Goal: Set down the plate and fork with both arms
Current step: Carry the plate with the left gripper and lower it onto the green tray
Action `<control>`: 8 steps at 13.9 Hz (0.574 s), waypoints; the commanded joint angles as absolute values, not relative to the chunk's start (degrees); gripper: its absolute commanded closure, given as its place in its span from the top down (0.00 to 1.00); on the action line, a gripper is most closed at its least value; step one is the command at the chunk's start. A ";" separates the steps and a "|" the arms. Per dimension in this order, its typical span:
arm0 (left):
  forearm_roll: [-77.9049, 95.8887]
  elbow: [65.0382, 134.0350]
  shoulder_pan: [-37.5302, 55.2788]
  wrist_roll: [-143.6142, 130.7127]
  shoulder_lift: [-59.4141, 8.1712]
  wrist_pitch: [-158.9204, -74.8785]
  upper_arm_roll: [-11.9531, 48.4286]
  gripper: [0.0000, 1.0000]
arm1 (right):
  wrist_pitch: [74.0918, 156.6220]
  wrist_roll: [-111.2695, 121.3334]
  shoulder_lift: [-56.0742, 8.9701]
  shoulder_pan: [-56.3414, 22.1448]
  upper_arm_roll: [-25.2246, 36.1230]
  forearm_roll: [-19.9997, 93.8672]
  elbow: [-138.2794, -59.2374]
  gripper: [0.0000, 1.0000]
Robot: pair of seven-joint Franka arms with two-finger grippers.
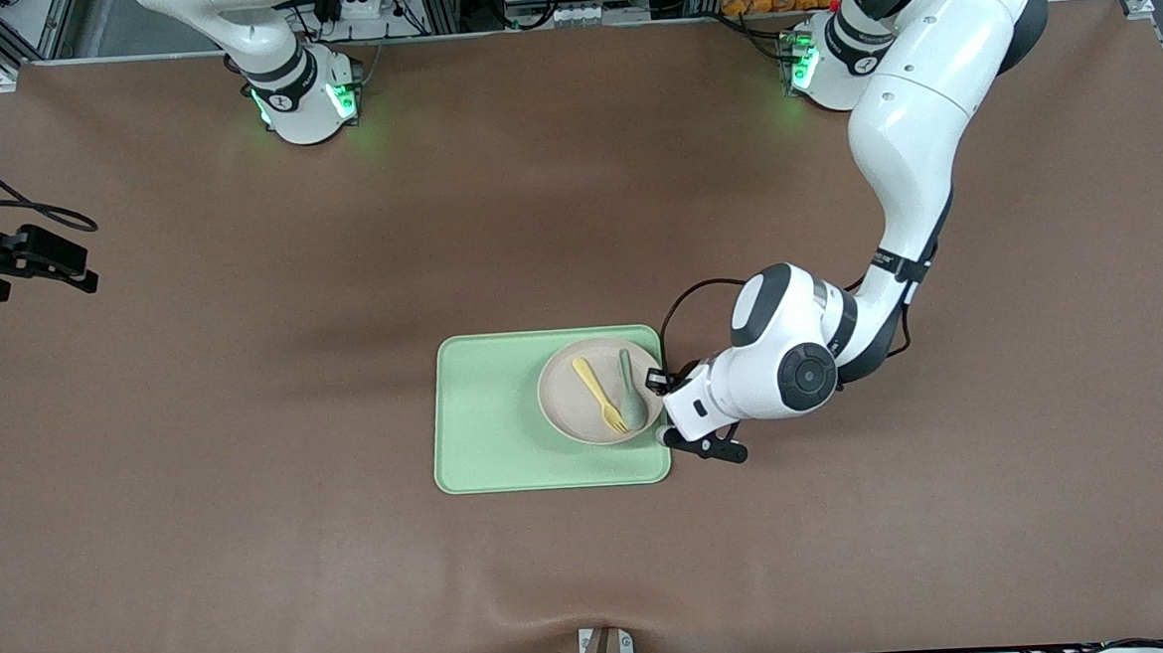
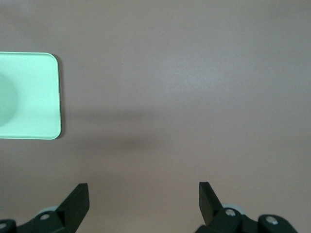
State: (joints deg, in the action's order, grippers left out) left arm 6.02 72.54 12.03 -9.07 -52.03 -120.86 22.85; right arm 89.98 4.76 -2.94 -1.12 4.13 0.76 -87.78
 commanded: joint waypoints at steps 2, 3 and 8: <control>7.47 70.40 13.80 -10.11 -53.61 -122.17 22.33 0.00 | 89.65 5.28 -5.09 0.87 3.87 0.79 -87.63 1.00; 7.47 70.40 14.49 -10.19 -53.70 -122.25 22.15 0.00 | 89.47 5.27 -5.62 0.88 3.87 0.79 -87.54 1.00; 7.38 70.49 16.08 -11.51 -54.49 -124.27 21.53 0.00 | 89.38 5.10 -5.63 0.70 3.87 0.70 -87.63 1.00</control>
State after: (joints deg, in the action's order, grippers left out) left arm 6.14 72.42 14.94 -10.89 -53.16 -123.35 22.18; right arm 89.80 4.78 -6.00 0.38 4.25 0.77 -87.92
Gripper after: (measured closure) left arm 0.947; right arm 0.000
